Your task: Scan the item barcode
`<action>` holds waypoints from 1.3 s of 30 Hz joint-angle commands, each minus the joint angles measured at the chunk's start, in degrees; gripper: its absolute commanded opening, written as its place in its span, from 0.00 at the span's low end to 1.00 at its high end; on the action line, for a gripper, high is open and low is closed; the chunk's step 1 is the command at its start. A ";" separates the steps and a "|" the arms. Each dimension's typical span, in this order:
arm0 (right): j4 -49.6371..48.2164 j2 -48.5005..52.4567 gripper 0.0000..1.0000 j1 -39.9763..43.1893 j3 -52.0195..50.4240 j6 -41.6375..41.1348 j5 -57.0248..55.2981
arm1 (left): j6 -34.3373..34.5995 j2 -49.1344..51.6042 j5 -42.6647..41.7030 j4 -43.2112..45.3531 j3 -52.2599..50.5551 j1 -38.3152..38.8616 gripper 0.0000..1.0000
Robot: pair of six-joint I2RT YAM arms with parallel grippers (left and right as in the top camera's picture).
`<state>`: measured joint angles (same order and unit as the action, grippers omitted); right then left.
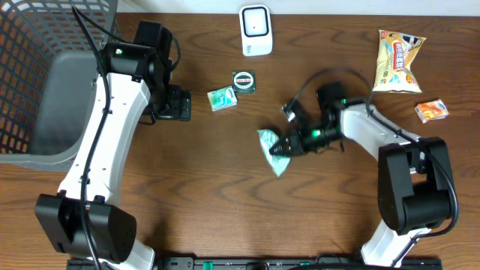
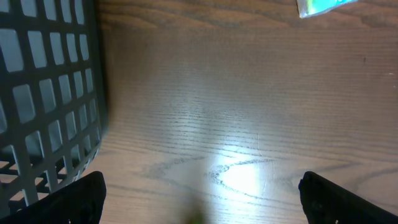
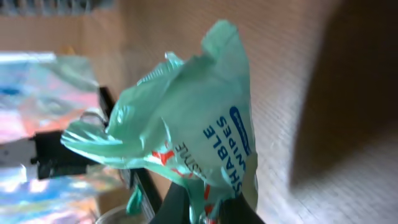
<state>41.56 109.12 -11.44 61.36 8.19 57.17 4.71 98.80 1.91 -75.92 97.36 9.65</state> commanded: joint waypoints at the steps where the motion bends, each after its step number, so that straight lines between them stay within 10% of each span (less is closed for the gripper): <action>1: -2.97 -0.13 0.03 2.27 -4.57 -2.80 5.22 | 0.52 0.15 0.92 -0.02 -0.17 -0.20 0.98; 11: -1.79 -0.15 0.34 10.19 -5.03 -8.26 -16.98 | 0.52 0.15 0.92 -0.04 -0.17 -0.20 0.98; 22: 21.46 -0.15 0.44 10.95 12.17 -0.92 -23.91 | 0.52 0.15 0.92 -0.04 -0.17 -0.20 0.98; 29: 19.58 -0.15 0.99 5.51 12.46 -0.42 -22.97 | 0.52 0.15 0.92 -0.04 -0.17 -0.20 0.98; 39: 7.45 -0.13 0.82 0.04 5.18 -8.85 -26.64 | 0.52 0.15 0.92 -0.04 -0.17 -0.20 0.98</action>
<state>50.26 109.12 -11.16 68.73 3.36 31.97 4.71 98.80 1.91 -75.94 97.36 9.65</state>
